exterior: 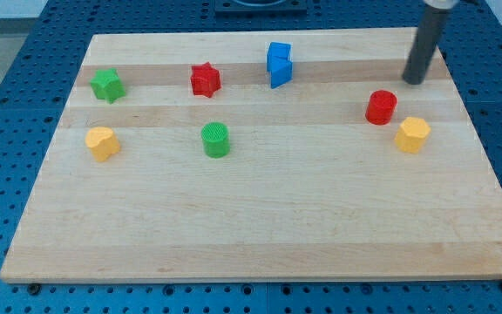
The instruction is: Place the red circle to the bottom center of the board
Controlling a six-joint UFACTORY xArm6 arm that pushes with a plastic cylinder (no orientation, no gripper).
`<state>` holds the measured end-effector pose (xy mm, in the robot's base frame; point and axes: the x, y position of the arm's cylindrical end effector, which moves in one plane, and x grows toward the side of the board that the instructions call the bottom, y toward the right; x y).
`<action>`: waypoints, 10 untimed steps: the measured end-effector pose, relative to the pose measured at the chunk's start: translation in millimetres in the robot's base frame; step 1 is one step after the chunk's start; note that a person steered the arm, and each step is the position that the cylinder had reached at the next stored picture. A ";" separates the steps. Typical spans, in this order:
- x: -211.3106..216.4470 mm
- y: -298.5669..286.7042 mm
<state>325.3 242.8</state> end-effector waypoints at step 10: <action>74.3 -140.4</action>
<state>399.6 102.4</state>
